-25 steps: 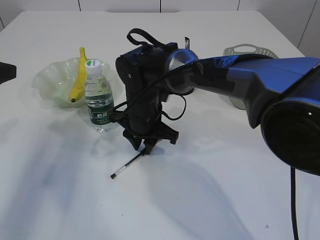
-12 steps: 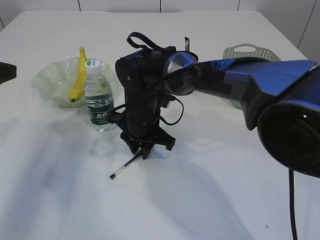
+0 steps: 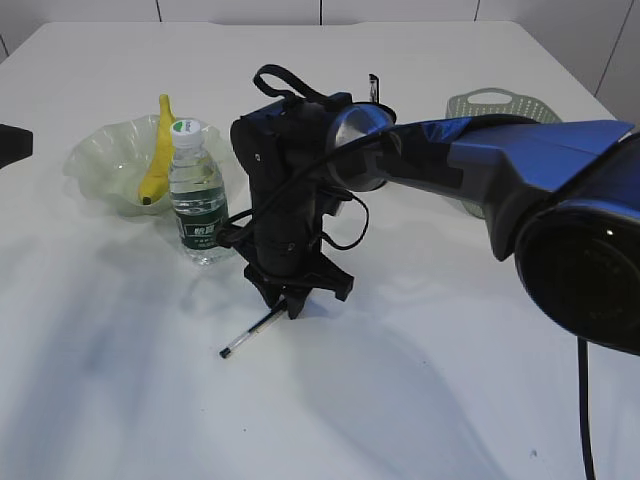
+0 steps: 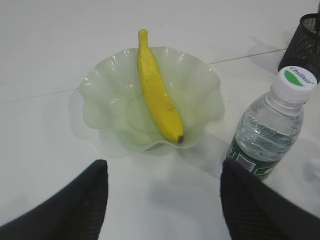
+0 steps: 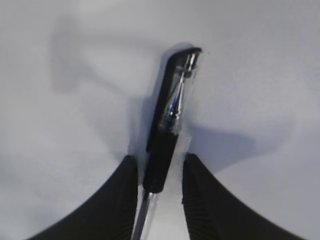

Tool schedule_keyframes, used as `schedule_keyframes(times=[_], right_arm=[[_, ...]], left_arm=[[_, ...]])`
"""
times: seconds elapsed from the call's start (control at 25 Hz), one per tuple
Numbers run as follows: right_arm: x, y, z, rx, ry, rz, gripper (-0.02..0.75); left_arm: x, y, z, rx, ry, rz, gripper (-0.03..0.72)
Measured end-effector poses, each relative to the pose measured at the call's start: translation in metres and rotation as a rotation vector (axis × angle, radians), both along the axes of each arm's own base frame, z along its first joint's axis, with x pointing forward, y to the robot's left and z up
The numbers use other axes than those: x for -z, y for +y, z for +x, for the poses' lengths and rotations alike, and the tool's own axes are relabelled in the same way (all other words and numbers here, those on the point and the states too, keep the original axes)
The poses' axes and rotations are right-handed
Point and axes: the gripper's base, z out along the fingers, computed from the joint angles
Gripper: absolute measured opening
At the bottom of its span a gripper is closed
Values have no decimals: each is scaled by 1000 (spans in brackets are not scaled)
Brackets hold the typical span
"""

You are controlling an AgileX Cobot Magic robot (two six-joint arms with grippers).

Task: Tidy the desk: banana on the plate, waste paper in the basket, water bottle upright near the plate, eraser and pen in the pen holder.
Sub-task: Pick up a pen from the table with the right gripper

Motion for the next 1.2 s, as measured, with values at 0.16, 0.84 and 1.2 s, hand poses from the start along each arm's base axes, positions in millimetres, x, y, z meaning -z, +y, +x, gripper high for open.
schedule_keyframes(times=[0.16, 0.84, 1.2], right_arm=[[0, -2, 0, -5, 0, -21, 241], [0, -4, 1, -14, -16, -49, 147], [-1, -5, 3, -27, -34, -67, 55]], left_arm=[[0, 0, 0, 0, 0, 0, 496], [0, 0, 0, 1, 0, 2, 496], [0, 0, 0, 1, 0, 2, 496]])
